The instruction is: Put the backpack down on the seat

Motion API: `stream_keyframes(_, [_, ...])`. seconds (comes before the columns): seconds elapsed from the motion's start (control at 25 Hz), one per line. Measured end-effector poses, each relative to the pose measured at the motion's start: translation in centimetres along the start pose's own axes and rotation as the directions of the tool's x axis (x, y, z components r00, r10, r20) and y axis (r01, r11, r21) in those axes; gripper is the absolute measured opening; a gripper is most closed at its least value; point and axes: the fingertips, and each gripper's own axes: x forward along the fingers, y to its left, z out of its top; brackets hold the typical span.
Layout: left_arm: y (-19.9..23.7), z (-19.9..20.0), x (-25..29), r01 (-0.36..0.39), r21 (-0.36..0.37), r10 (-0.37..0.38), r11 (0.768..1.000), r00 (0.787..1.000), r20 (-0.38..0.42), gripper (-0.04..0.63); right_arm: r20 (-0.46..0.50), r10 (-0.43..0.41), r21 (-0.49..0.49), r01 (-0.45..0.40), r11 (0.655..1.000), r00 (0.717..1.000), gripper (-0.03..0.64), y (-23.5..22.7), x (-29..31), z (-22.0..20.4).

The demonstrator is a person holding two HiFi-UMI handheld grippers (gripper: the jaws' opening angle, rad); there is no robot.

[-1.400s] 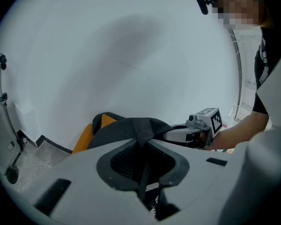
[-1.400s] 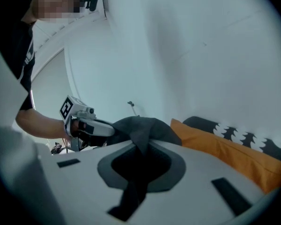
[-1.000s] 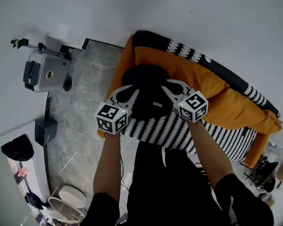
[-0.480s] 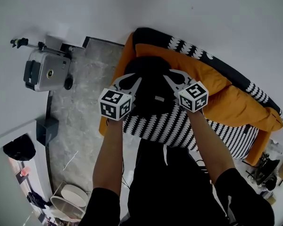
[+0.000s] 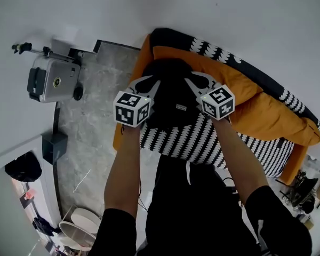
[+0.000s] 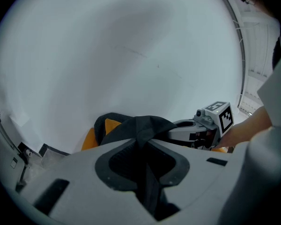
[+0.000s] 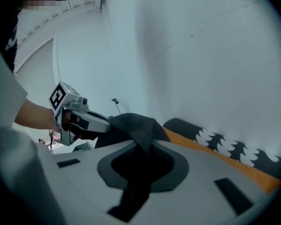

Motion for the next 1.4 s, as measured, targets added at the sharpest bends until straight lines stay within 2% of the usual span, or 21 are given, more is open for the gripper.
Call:
stream_keyframes(0.2, [0.3,-0.3,-0.1,-0.013,-0.012,0.013,1.000,1.000,0.000,0.082,0.009,-0.022,-0.004,0.022,1.000,1.000,0.035,0.0,-0.3,-0.1])
stream_keyframes(0.32, [0.5,-0.7,-0.4,-0.042,-0.009,0.042,0.999,0.999,-0.005,0.149,0.010,-0.024,0.025,0.024,0.999,1.000,0.130,0.1,-0.8,-0.3])
stream_keyframes(0.48, [0.4,-1.0,-0.9,-0.077,0.008,0.077,0.997,0.997,-0.010,0.192,0.007,-0.035,0.033,0.035,0.999,0.999,0.147,-0.1,-2.1,-0.7])
stream_keyframes(0.6, [-0.2,-1.0,-1.7,-0.099,0.027,0.099,0.995,0.995,-0.002,0.201,0.011,-0.050,0.032,0.050,0.998,0.999,0.158,-0.2,-4.0,-1.1])
stream_keyframes(0.8, [-2.7,-0.5,-4.3,-0.128,0.045,0.126,0.991,0.991,0.047,0.201,0.055,-0.059,0.050,0.056,0.997,0.997,0.160,0.0,-8.4,-1.0])
stream_keyframes(0.96, [-6.2,0.4,-6.6,-0.128,0.039,0.122,0.991,0.985,0.121,0.200,0.117,-0.035,0.032,0.031,0.999,0.992,0.158,1.2,-12.1,0.5])
stream_keyframes(1.08, [-10.8,1.3,-8.3,-0.064,0.017,0.059,0.998,0.979,0.194,0.187,0.191,0.045,0.034,-0.052,0.998,0.981,0.156,3.7,-15.7,2.2])
stream_keyframes(1.16, [-14.5,1.6,-9.3,-0.009,0.030,0.002,1.000,0.973,0.231,0.118,0.237,0.104,0.030,-0.114,0.993,0.966,0.149,5.8,-18.7,3.0])
stream_keyframes(1.24, [-18.4,1.7,-10.4,0.047,0.055,-0.060,0.997,0.964,0.258,0.053,0.274,0.150,0.002,-0.156,0.988,0.950,0.112,8.0,-21.8,3.5])
stream_keyframes(1.32, [-22.6,1.6,-11.7,0.131,0.068,-0.145,0.989,0.946,0.290,0.041,0.308,0.207,-0.028,-0.209,0.978,0.929,0.061,10.4,-25.0,4.0])
stream_keyframes(1.4, [-27.4,1.4,-13.0,0.214,0.084,-0.229,0.973,0.916,0.331,0.035,0.337,0.281,-0.047,-0.282,0.958,0.899,0.043,12.8,-28.7,4.2])
